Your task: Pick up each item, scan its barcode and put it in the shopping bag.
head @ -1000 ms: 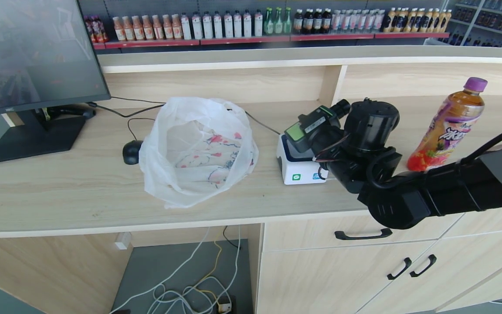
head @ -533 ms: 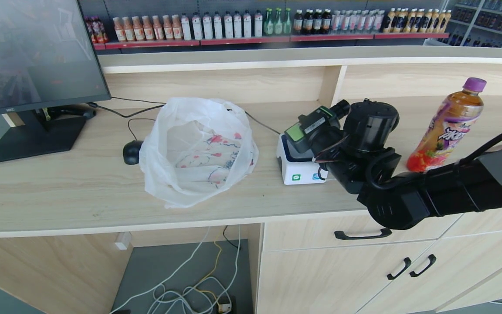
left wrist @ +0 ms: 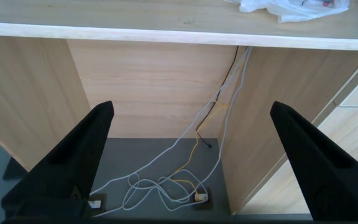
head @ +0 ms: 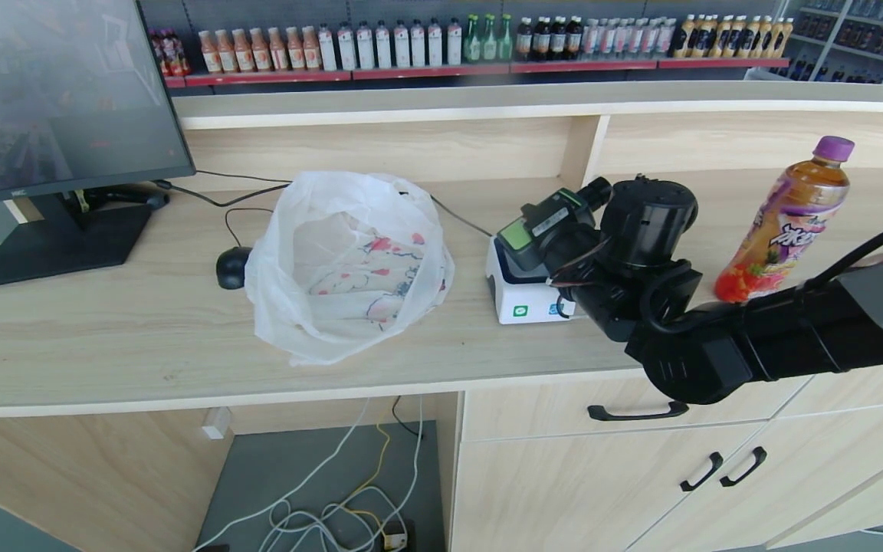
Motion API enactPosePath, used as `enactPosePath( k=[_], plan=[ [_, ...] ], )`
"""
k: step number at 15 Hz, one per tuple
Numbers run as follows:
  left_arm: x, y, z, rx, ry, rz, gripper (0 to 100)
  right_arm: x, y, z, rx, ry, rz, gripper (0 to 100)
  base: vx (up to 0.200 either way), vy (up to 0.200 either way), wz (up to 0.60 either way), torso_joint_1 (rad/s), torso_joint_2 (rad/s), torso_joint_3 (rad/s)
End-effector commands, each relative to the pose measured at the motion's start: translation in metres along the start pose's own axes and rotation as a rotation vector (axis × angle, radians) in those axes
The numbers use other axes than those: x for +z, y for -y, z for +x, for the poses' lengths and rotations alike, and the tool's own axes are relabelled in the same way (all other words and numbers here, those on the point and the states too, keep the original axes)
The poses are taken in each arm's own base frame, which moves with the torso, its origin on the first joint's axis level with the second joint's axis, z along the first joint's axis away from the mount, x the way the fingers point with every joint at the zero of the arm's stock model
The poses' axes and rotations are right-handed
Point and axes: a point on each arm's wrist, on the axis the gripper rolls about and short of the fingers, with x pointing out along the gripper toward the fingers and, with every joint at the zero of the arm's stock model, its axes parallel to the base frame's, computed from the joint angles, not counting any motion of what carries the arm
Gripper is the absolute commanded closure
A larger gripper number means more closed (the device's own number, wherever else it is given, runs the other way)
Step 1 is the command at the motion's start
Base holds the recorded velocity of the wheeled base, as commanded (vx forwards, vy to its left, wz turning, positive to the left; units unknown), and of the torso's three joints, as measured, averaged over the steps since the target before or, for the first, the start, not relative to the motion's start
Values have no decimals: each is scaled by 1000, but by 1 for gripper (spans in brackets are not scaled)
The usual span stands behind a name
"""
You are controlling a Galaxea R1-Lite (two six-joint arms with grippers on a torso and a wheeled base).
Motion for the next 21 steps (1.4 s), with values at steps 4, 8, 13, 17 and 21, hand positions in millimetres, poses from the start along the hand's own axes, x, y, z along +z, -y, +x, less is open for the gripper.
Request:
enactPosePath(
  k=[4, 8, 13, 17, 21],
  plan=[
    [0, 0, 0, 2, 0, -1, 0, 8, -11, -4, 30, 16, 10, 100, 0, 0, 0, 0, 0, 0],
    [0, 0, 0, 2, 0, -1, 0, 19, -21, -11, 52, 35, 11, 100, 0, 0, 0, 0, 0, 0],
    [0, 0, 0, 2, 0, -1, 0, 34, -47, -28, 87, 103, 3, 100, 0, 0, 0, 0, 0, 0],
    [0, 0, 0, 0, 0, 1, 0, 30, -75, -60, 116, 146, -93, 100, 0, 0, 0, 0, 0, 0],
    [0, 0, 0, -1, 0, 4, 0, 21, -73, -81, 236, 218, -290, 100, 0, 0, 0, 0, 0, 0]
  ],
)
